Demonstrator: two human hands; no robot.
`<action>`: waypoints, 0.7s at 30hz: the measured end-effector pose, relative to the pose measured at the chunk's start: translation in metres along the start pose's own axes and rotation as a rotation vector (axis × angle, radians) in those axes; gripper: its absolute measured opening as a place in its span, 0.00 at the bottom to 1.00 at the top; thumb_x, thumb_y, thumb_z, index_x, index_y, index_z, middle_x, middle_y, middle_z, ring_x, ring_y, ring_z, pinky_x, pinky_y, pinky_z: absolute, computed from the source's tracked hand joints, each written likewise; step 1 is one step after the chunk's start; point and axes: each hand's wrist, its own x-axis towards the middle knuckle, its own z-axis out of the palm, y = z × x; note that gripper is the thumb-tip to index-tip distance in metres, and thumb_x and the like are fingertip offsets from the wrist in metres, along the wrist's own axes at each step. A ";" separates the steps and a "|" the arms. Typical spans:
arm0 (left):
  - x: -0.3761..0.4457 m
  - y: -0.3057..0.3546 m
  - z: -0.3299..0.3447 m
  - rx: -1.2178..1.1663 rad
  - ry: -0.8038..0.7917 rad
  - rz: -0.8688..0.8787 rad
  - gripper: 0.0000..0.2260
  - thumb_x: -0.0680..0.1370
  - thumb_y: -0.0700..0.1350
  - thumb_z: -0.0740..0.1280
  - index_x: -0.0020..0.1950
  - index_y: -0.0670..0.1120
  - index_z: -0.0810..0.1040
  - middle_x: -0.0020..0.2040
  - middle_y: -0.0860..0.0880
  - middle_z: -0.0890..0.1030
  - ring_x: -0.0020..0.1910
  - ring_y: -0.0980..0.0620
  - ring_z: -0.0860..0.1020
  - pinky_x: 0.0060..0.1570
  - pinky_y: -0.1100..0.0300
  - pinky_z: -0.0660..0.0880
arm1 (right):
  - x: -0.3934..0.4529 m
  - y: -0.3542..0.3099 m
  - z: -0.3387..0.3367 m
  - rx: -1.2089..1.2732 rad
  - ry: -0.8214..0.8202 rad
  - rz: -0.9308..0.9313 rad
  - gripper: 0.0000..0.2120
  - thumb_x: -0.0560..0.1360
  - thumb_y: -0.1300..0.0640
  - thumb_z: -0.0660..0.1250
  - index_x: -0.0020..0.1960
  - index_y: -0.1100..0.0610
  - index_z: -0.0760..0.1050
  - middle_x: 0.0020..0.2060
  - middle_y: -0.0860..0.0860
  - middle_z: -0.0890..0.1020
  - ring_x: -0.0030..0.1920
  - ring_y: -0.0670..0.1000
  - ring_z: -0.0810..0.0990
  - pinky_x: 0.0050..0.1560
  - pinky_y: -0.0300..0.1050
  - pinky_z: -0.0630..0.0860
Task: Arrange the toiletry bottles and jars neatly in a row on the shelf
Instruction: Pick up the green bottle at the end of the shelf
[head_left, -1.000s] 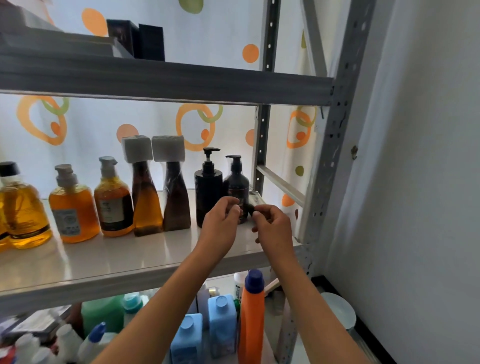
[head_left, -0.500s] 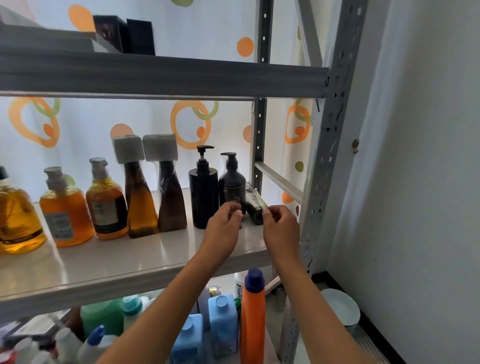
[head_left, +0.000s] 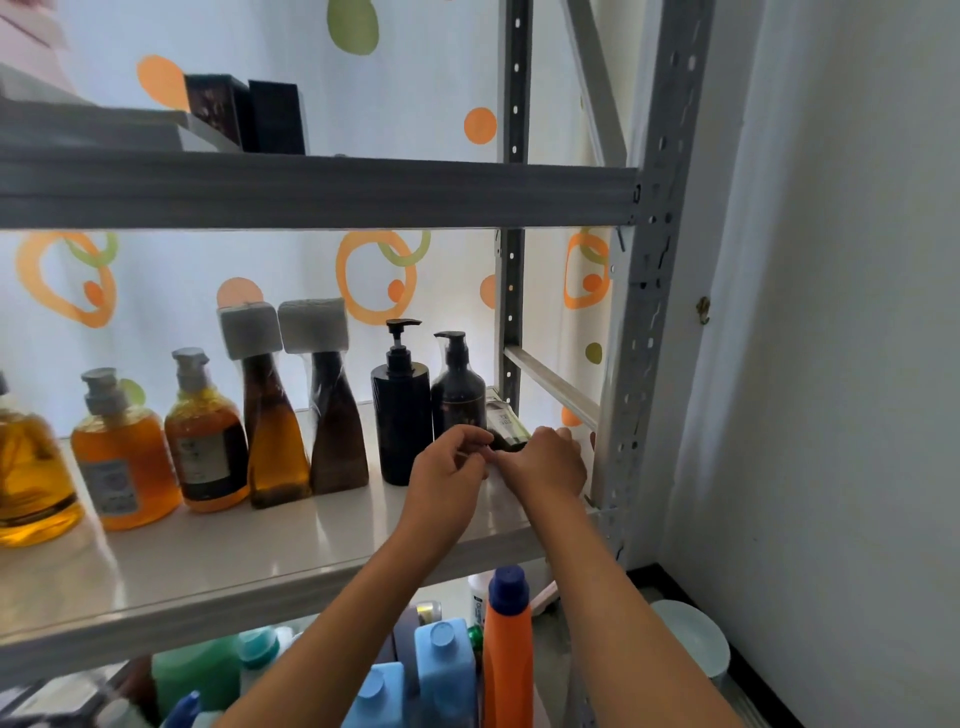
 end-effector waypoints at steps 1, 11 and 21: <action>0.000 0.001 0.000 -0.001 0.001 0.005 0.13 0.78 0.35 0.61 0.49 0.53 0.78 0.43 0.52 0.82 0.40 0.60 0.79 0.37 0.71 0.74 | 0.003 -0.003 -0.001 -0.017 -0.023 0.027 0.28 0.70 0.36 0.69 0.58 0.57 0.75 0.57 0.56 0.76 0.57 0.56 0.76 0.50 0.47 0.75; 0.007 -0.001 -0.020 -0.109 -0.074 -0.216 0.10 0.77 0.32 0.61 0.48 0.41 0.81 0.39 0.46 0.83 0.34 0.53 0.79 0.34 0.61 0.75 | -0.006 -0.004 -0.006 0.113 -0.065 0.083 0.23 0.69 0.43 0.71 0.57 0.57 0.74 0.51 0.55 0.80 0.48 0.55 0.81 0.39 0.43 0.77; 0.013 0.011 -0.039 -0.150 -0.083 -0.219 0.10 0.77 0.31 0.61 0.48 0.39 0.81 0.37 0.45 0.83 0.33 0.50 0.79 0.35 0.58 0.77 | -0.031 0.012 -0.003 0.382 0.124 0.126 0.21 0.68 0.46 0.74 0.52 0.60 0.78 0.49 0.55 0.79 0.42 0.49 0.76 0.30 0.32 0.66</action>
